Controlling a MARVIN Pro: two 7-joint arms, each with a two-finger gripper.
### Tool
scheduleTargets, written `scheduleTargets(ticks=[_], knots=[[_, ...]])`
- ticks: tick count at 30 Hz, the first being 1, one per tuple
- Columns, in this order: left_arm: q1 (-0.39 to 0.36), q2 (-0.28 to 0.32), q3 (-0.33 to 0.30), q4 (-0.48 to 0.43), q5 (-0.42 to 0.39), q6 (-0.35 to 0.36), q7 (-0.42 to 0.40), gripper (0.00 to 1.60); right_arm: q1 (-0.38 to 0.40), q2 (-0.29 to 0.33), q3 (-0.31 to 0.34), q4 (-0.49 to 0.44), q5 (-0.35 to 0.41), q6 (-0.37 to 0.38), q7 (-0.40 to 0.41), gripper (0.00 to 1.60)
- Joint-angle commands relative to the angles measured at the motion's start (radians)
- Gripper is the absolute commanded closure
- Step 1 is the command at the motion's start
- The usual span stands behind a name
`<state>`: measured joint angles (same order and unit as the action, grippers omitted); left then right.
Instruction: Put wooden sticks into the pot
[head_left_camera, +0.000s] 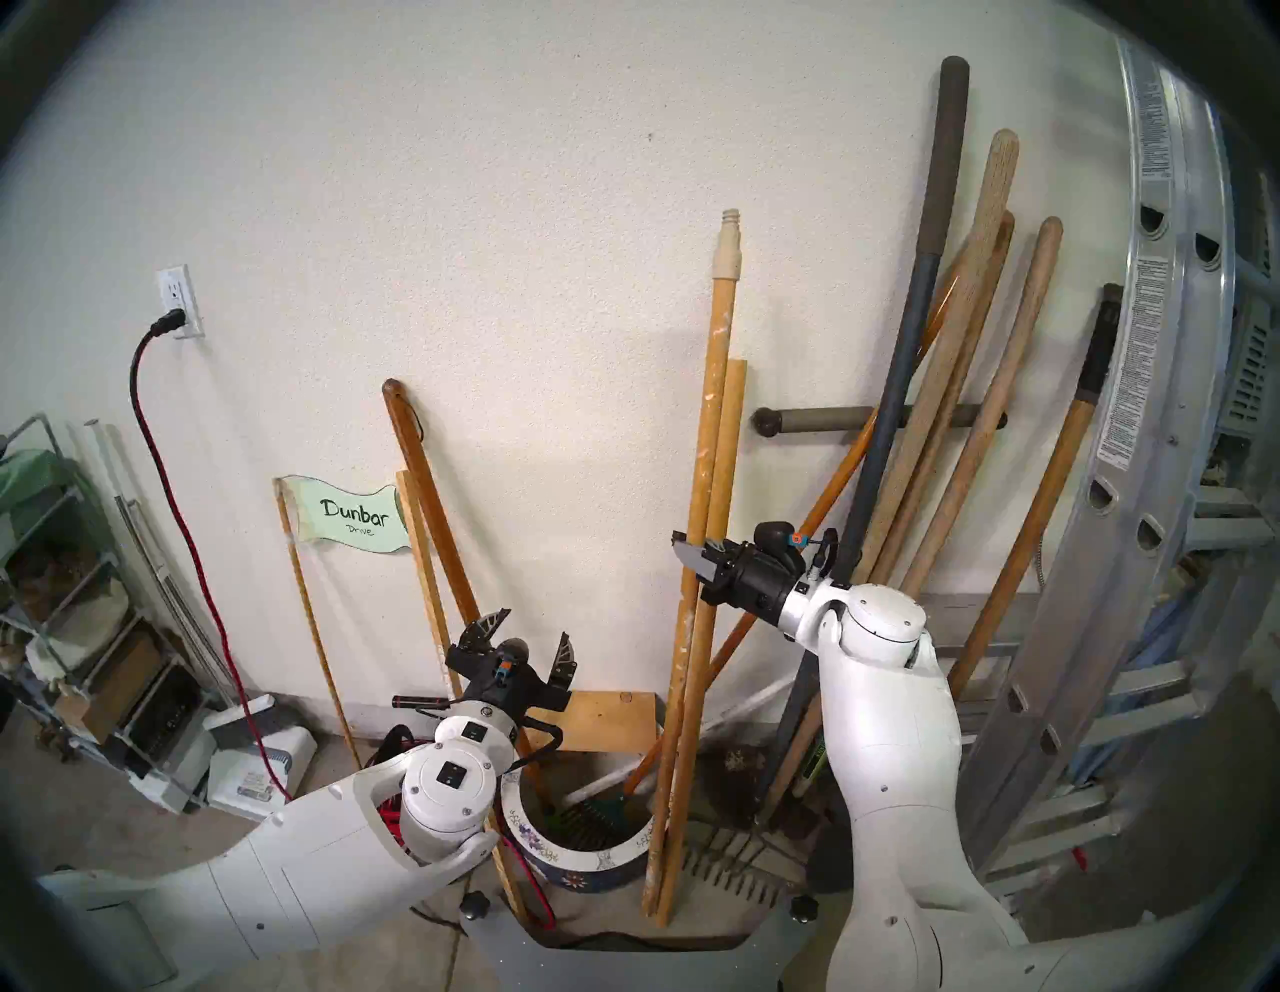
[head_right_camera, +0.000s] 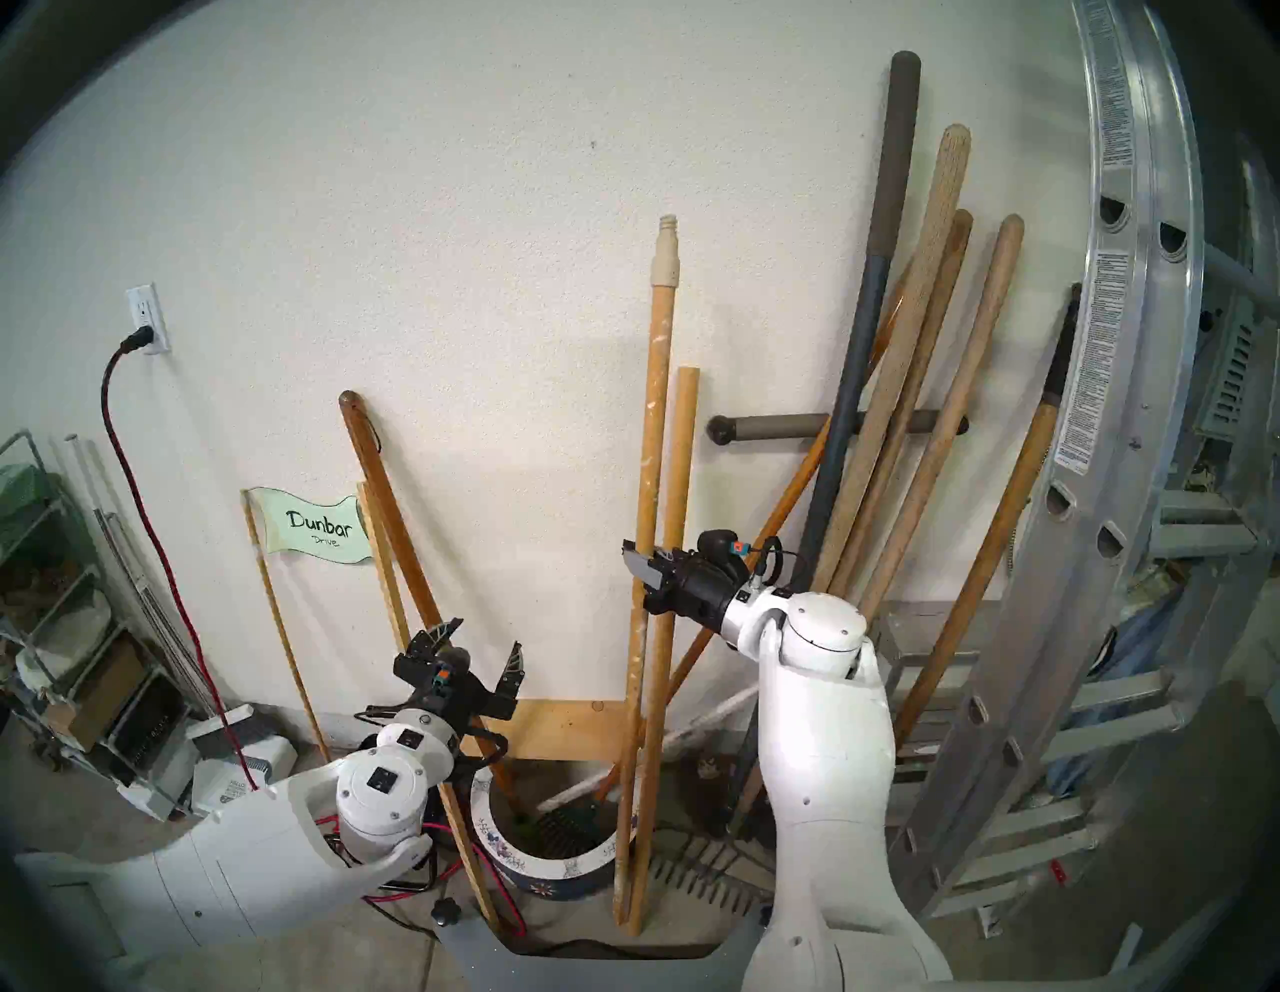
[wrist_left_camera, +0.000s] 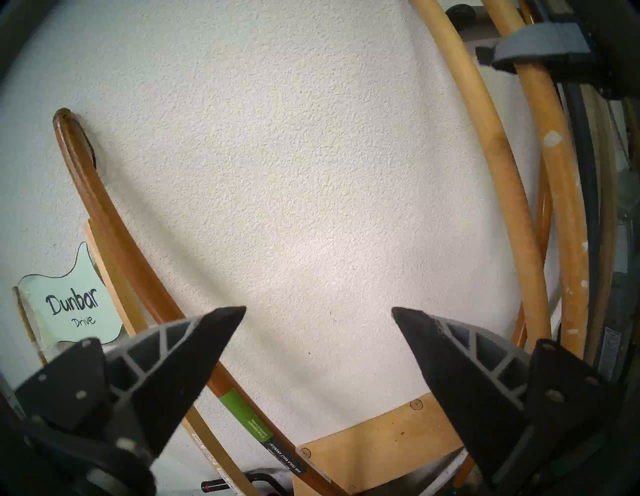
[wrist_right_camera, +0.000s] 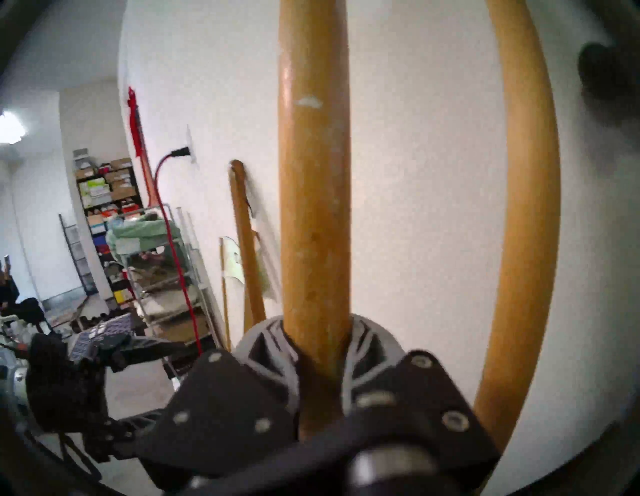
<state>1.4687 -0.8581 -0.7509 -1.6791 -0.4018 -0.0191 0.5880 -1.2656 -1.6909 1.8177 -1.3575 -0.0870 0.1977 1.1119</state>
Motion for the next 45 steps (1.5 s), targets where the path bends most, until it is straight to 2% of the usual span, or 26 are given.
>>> scheduleTargets(ticks=[1, 10, 13, 17, 19, 28, 29, 33, 39, 45], knots=[[0.001, 0.001, -0.002, 0.000, 0.000, -0.002, 0.002, 0.00, -0.003, -0.005, 0.009, -0.122, 0.053, 0.027, 0.070, 1.60], [-0.001, 0.002, 0.000, 0.000, -0.001, -0.003, 0.003, 0.00, -0.017, -0.018, -0.005, -0.223, 0.077, 0.105, 0.094, 1.60], [0.015, 0.035, -0.001, -0.016, 0.016, -0.053, -0.002, 0.00, -0.013, -0.021, -0.014, -0.233, 0.088, 0.116, 0.094, 1.60], [0.066, 0.116, -0.035, -0.069, -0.023, -0.124, -0.015, 0.00, 0.002, -0.030, -0.022, -0.242, 0.091, 0.128, 0.099, 1.60], [0.099, 0.136, -0.065, -0.096, -0.020, -0.150, -0.016, 0.00, 0.009, -0.034, -0.025, -0.244, 0.098, 0.137, 0.102, 1.60], [0.228, 0.255, -0.116, -0.224, -0.031, -0.267, -0.114, 0.00, 0.041, -0.054, -0.049, -0.244, 0.097, 0.148, 0.108, 1.60], [0.225, 0.252, -0.111, -0.222, -0.027, -0.273, -0.127, 0.00, 0.044, -0.056, -0.054, -0.242, 0.097, 0.147, 0.108, 1.60], [0.276, 0.303, -0.131, -0.262, -0.034, -0.317, -0.165, 0.00, 0.057, -0.064, -0.076, -0.236, 0.102, 0.152, 0.114, 1.60], [0.337, 0.374, -0.176, -0.306, -0.110, -0.410, -0.199, 0.00, 0.061, -0.065, -0.112, -0.222, 0.122, 0.162, 0.117, 1.60], [0.365, 0.435, -0.186, -0.329, -0.242, -0.511, -0.251, 0.00, 0.059, -0.063, -0.146, -0.216, 0.142, 0.161, 0.108, 1.60]])
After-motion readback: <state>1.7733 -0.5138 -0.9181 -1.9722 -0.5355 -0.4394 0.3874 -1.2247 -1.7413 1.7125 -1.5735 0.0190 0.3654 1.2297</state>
